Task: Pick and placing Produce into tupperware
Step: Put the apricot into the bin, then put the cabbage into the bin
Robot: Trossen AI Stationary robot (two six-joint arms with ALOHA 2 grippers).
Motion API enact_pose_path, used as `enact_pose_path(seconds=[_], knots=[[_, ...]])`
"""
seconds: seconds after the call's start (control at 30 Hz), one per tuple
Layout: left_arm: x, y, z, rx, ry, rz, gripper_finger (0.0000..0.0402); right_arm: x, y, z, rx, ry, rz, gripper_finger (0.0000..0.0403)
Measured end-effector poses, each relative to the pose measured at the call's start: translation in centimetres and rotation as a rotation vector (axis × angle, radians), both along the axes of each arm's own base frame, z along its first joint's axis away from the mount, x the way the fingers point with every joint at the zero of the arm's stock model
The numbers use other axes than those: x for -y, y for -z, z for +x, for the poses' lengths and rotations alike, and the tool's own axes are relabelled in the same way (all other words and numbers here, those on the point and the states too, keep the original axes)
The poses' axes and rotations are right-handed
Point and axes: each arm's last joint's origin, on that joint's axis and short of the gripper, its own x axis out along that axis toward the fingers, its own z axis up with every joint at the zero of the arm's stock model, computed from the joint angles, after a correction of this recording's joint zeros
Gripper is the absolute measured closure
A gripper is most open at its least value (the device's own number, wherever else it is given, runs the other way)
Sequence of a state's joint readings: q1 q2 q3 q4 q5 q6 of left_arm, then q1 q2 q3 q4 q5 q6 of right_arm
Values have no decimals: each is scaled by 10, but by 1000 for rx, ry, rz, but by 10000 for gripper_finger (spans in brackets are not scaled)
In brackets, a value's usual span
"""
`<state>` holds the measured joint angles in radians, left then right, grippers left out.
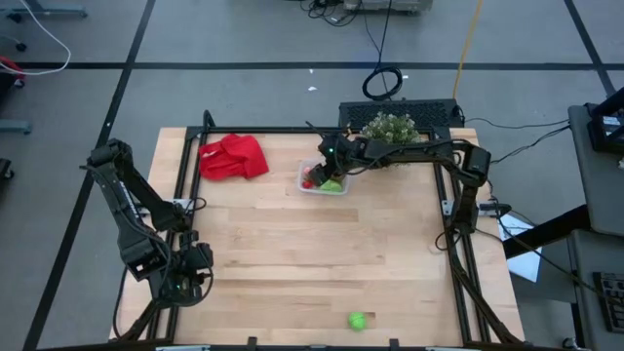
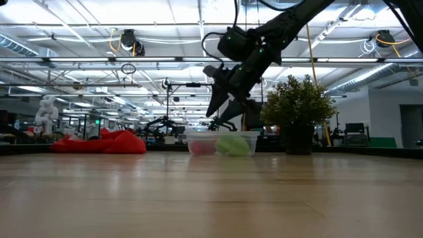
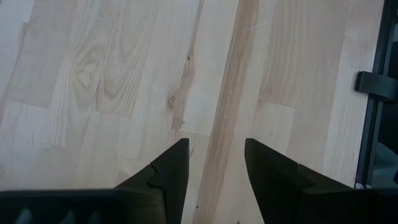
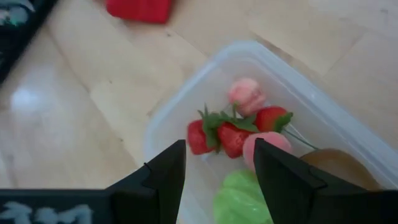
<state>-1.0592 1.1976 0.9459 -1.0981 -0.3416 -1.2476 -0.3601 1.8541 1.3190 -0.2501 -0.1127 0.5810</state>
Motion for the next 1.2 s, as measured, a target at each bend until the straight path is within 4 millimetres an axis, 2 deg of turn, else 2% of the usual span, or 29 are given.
enact_pose_path(seconds=[0.13,0.27,0.47,0.63,0.8,0.93,1.07,1.2], knots=[[0,0,0,0,1,0,243,-11,-15,-1,32,-17,-3,225],[0,0,0,0,1,0,243,-42,-32,2,88,-103,43,225],[0,0,0,0,-1,0,243,-118,-51,3,111,-239,137,225],[0,0,0,0,-7,-4,243,-190,-52,-2,87,-291,237,225],[0,0,0,5,-12,-7,243,-254,-50,-18,45,-296,283,225],[1,-1,5,55,-25,-17,243,-295,-54,-37,56,-309,276,225],[1,-5,23,152,-50,-63,243,-327,-58,-58,68,-359,230,225],[-3,-10,55,258,-78,-133,243,-343,-70,-81,67,-436,196,225]])
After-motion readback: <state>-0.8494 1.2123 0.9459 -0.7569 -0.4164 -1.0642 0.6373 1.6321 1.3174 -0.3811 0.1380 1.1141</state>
